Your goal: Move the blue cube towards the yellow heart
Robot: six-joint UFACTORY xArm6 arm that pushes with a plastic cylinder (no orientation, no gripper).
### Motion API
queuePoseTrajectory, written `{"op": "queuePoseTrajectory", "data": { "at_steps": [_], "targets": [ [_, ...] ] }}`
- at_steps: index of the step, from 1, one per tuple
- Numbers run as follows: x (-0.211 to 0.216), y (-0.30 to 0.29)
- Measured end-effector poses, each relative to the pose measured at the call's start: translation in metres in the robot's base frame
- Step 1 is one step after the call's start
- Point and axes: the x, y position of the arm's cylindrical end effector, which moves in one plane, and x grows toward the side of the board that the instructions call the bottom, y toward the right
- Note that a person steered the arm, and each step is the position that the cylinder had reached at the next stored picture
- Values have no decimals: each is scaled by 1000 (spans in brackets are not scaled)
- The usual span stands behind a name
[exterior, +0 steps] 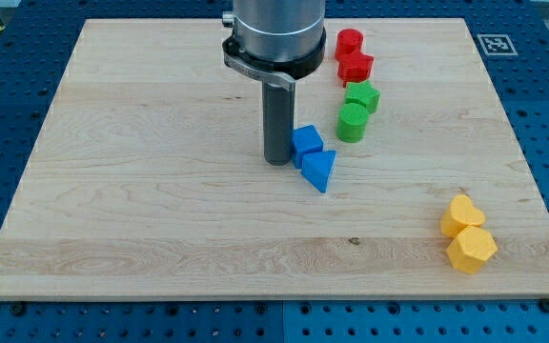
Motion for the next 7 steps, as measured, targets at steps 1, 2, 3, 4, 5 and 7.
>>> {"op": "queuePoseTrajectory", "data": {
  "at_steps": [1, 2, 3, 4, 5, 7],
  "targets": [
    [-6, -7],
    [-24, -11],
    [-27, -1],
    [-28, 18],
    [-28, 33],
    [-1, 40]
  ]
}}
